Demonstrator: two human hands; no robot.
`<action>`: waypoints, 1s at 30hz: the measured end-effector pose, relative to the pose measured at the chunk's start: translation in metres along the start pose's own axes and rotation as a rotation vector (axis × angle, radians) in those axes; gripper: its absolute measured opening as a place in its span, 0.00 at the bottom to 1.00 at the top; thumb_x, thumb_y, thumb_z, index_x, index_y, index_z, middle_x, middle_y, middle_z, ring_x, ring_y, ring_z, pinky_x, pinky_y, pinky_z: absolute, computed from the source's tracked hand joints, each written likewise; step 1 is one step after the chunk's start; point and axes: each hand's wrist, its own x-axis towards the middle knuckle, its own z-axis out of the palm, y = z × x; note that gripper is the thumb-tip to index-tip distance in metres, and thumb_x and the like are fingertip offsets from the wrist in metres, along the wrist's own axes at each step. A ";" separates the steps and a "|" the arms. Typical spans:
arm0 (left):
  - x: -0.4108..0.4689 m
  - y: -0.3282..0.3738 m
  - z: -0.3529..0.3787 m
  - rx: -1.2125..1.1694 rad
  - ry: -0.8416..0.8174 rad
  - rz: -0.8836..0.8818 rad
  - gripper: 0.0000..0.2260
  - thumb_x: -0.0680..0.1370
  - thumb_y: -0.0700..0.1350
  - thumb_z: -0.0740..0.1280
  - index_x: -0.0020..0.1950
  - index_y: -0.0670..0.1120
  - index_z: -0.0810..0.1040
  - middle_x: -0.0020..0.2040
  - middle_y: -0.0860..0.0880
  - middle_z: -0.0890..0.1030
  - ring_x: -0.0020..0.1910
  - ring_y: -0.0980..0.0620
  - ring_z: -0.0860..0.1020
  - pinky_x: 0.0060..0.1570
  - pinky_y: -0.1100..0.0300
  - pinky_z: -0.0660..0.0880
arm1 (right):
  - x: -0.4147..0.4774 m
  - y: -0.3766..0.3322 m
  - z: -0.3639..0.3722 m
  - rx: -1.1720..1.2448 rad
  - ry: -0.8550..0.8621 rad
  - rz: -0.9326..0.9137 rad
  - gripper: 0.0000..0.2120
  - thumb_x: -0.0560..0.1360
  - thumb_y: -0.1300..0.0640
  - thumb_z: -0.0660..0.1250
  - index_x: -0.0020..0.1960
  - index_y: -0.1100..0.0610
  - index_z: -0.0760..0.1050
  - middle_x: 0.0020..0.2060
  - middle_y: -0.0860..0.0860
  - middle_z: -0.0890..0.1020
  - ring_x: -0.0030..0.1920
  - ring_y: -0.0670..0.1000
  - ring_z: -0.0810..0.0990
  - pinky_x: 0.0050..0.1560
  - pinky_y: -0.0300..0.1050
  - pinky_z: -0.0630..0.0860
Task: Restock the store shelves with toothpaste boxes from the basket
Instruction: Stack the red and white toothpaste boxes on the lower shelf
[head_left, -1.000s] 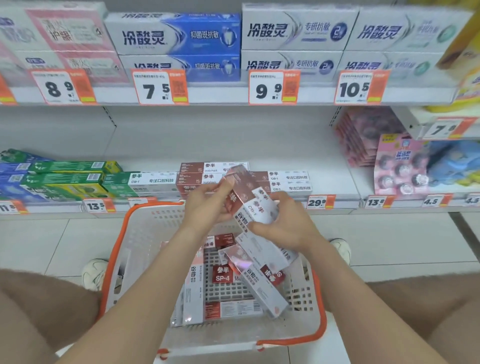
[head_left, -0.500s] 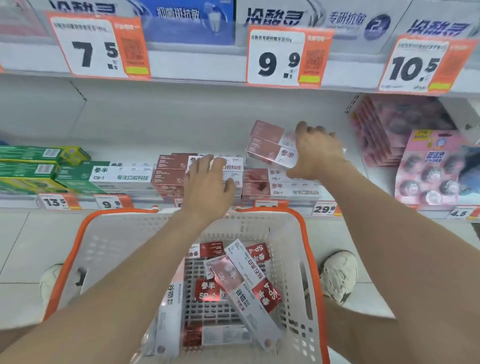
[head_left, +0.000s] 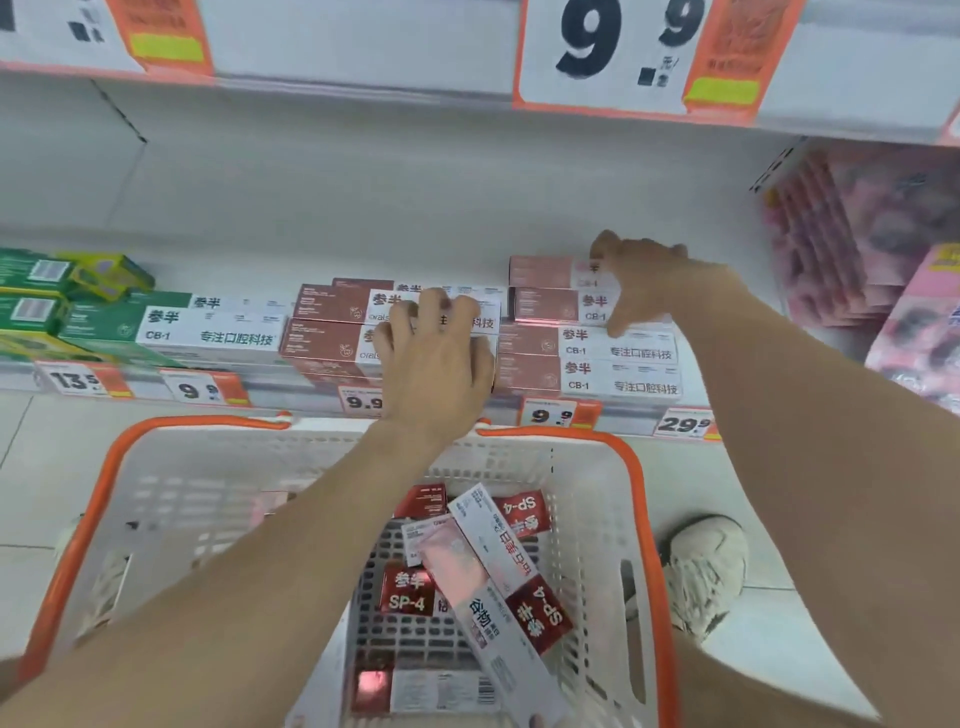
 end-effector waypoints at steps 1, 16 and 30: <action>0.000 0.000 0.002 -0.005 0.011 -0.003 0.15 0.81 0.51 0.60 0.65 0.50 0.76 0.65 0.46 0.73 0.61 0.41 0.69 0.58 0.42 0.66 | 0.005 0.003 0.000 0.051 -0.035 -0.011 0.48 0.54 0.41 0.82 0.67 0.41 0.60 0.51 0.47 0.79 0.51 0.58 0.78 0.57 0.64 0.76; -0.003 -0.001 0.007 -0.057 0.049 -0.037 0.16 0.80 0.52 0.57 0.64 0.52 0.77 0.65 0.47 0.73 0.62 0.41 0.69 0.61 0.43 0.66 | 0.008 -0.014 0.031 0.265 0.129 0.030 0.34 0.74 0.37 0.76 0.74 0.47 0.68 0.64 0.53 0.77 0.67 0.60 0.73 0.65 0.59 0.67; -0.003 -0.003 0.007 -0.064 0.042 -0.042 0.17 0.80 0.52 0.57 0.65 0.53 0.77 0.66 0.48 0.73 0.62 0.41 0.68 0.62 0.43 0.66 | 0.007 -0.009 0.042 0.258 0.168 0.021 0.22 0.84 0.42 0.60 0.77 0.42 0.66 0.67 0.58 0.73 0.70 0.62 0.69 0.69 0.61 0.63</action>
